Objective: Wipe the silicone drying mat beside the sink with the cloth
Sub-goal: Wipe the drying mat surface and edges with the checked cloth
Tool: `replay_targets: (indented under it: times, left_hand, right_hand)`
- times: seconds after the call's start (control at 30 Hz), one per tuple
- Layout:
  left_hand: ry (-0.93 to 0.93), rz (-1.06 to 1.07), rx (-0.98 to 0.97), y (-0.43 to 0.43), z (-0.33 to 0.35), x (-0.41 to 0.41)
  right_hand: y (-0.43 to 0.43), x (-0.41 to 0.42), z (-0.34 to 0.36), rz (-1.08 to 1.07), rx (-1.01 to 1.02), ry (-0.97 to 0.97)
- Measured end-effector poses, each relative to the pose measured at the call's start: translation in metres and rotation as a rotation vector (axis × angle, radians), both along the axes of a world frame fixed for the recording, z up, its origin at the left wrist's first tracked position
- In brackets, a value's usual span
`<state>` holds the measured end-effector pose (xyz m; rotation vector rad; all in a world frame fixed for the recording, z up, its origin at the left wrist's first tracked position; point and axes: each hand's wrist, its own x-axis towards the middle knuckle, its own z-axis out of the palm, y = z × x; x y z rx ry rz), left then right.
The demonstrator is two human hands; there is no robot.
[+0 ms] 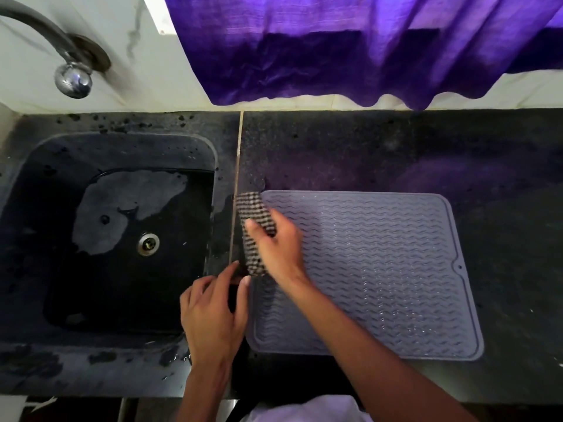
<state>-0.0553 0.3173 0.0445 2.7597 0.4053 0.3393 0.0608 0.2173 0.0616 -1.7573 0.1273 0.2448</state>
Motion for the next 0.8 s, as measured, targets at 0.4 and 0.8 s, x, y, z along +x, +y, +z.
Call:
replay_targets:
  times: [0.4,0.8]
  left_hand:
    - [-0.027,-0.123,-0.029,-0.008,-0.011,0.004]
    - [-0.023,-0.112,-0.079,-0.011,-0.012,0.002]
  right_hand:
    - [-0.269,0.07,0.005,0.276,-1.005,-0.307]
    - [-0.3,0.065,-0.041,0.328,-1.087,-0.381]
